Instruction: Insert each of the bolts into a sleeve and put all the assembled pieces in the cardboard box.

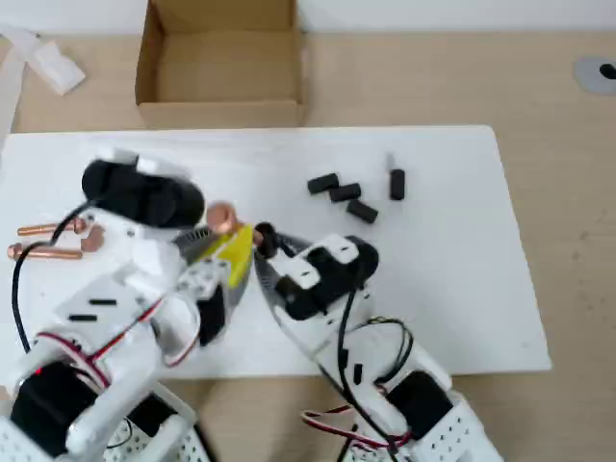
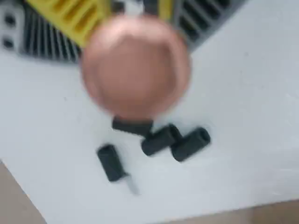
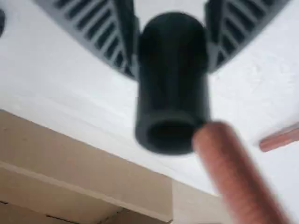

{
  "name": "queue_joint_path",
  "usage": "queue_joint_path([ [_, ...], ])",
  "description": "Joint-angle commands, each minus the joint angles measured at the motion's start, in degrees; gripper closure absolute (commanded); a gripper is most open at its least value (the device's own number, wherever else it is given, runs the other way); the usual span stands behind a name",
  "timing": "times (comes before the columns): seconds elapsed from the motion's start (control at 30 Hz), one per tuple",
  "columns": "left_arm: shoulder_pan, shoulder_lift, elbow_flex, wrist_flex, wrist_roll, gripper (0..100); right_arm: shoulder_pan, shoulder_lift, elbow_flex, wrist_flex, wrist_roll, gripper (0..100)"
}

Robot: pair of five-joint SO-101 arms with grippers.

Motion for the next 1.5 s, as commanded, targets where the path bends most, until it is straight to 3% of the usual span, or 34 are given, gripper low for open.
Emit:
queue_joint_path([
  [0.0, 2.81, -1.98, 1.85, 0.88, -1.23, 99, 0.40, -8.13, -5.67, -0.35, -0.88, 98.9],
  [0.13, 2.64, -2.95, 2.11, -0.97, -1.49, 99, 0.31, -8.13, -5.49, -0.35, -0.88, 98.9],
  [0.43, -6.51, -2.68, 1.67, -11.69, -2.37, 99, 0.31, -8.13, -5.49, -0.35, -0.70, 98.9],
  [0.8, -10.55, -2.68, 2.20, -16.62, -5.27, 99, -2.24, -7.34, -5.58, 1.93, -0.70, 98.9],
  [1.1, -10.11, 1.01, 6.07, -20.48, 1.32, 99, -3.30, -1.10, -6.02, -2.90, -0.79, 98.9],
  [1.47, -6.59, 1.01, 9.76, -20.75, 1.32, 99, -3.30, 7.25, -10.42, -4.84, -0.88, 98.9],
])
